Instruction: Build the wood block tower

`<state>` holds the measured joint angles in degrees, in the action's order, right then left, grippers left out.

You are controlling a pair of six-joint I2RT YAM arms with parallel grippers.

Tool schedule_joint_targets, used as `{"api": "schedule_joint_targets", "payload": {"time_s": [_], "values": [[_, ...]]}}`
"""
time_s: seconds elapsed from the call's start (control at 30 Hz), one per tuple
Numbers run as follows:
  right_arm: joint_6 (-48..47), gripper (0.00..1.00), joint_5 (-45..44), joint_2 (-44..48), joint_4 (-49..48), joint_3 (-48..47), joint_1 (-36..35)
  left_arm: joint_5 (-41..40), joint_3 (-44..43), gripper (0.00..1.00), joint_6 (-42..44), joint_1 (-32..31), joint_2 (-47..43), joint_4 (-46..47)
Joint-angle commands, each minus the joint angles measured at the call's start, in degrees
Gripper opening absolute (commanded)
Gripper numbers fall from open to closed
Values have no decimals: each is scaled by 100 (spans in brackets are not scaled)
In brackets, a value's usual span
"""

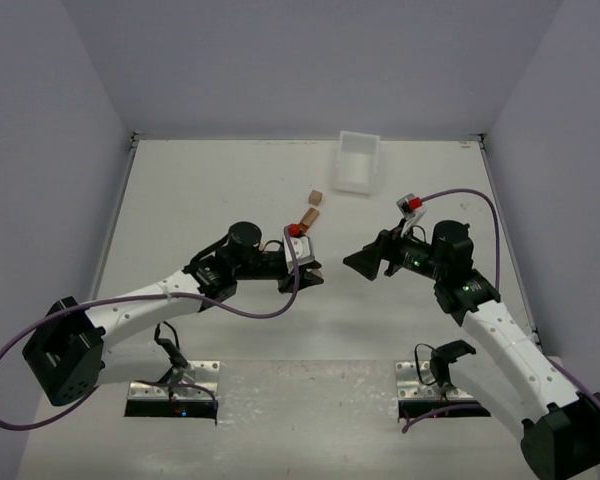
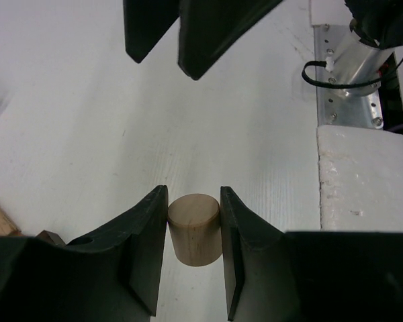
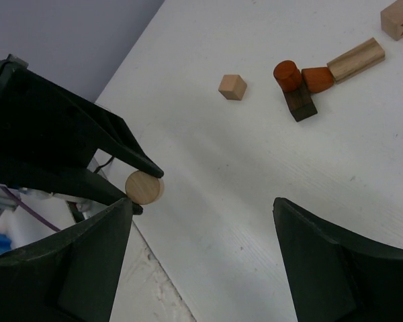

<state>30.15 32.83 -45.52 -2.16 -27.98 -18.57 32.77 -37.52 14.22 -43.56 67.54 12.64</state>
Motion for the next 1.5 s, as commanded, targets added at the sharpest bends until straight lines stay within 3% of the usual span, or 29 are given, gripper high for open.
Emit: {"api": "schedule_joint_targets", "payload": {"time_s": [0.0, 0.13, 0.43, 0.8, 1.07, 1.47], "values": [[536, 83, 351, -393, 198, -393, -8, 713, -256, 0, 1046, -124, 160, 69], [770, 75, 543, -603, 235, -582, -144, 500, -480, 0, 1224, -238, 315, -184], [962, 67, -85, -643, 463, -503, -789, 4, -923, 0, 1188, -334, 675, -390], [1582, 60, -428, -960, -181, -366, -939, -158, -1030, 0, 1126, -469, 743, -412], [1600, 57, -440, -1153, -165, -391, -1037, -354, -1067, 0, 1082, -486, 790, -377], [1704, 45, -356, -1363, -155, -410, -1184, -684, -1293, 0, 968, -504, 1024, -341]]}}
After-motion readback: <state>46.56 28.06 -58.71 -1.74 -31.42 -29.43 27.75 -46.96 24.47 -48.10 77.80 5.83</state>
